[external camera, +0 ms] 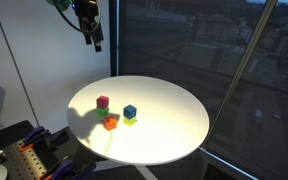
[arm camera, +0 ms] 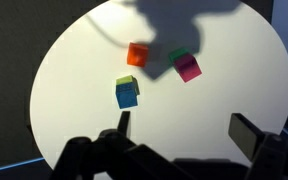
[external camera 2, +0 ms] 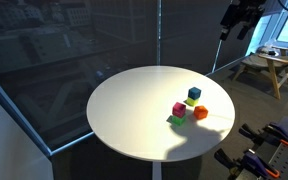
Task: Remove the mulberry pink block from the green block top and place it on the table
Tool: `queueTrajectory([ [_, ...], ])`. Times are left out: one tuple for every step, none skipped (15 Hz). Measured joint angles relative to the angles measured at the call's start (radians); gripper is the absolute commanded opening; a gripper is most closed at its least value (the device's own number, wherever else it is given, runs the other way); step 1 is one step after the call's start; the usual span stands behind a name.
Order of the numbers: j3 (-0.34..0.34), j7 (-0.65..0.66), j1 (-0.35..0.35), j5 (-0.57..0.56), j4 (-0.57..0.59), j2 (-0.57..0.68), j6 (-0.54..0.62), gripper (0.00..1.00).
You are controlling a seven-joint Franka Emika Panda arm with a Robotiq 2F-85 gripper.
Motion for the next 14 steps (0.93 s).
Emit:
queueTrajectory([
  [0.004, -0.001, 0.002, -0.001, 0.002, 0.022, 0.012, 1.0],
  [0.008, -0.003, 0.005, -0.002, 0.005, 0.047, 0.026, 1.0],
  [0.01, -0.007, 0.01, -0.002, 0.009, 0.072, 0.039, 1.0],
  [0.012, -0.011, 0.016, -0.002, 0.013, 0.097, 0.049, 1.0],
  [0.013, -0.016, 0.023, -0.002, 0.019, 0.122, 0.06, 1.0],
  [0.014, -0.022, 0.029, -0.002, 0.026, 0.148, 0.069, 1.0],
  [0.014, -0.031, 0.035, -0.002, 0.035, 0.174, 0.076, 1.0],
  [0.014, -0.042, 0.04, -0.002, 0.044, 0.198, 0.082, 1.0],
  [0.014, -0.053, 0.044, -0.003, 0.053, 0.221, 0.089, 1.0],
  [0.014, -0.063, 0.047, -0.004, 0.061, 0.242, 0.094, 1.0],
  [0.014, -0.075, 0.049, -0.008, 0.069, 0.264, 0.102, 1.0],
  [0.014, -0.088, 0.052, -0.014, 0.076, 0.285, 0.11, 1.0],
  [0.014, -0.101, 0.055, -0.022, 0.083, 0.305, 0.117, 1.0],
  [0.014, -0.114, 0.058, -0.036, 0.09, 0.324, 0.124, 1.0],
])
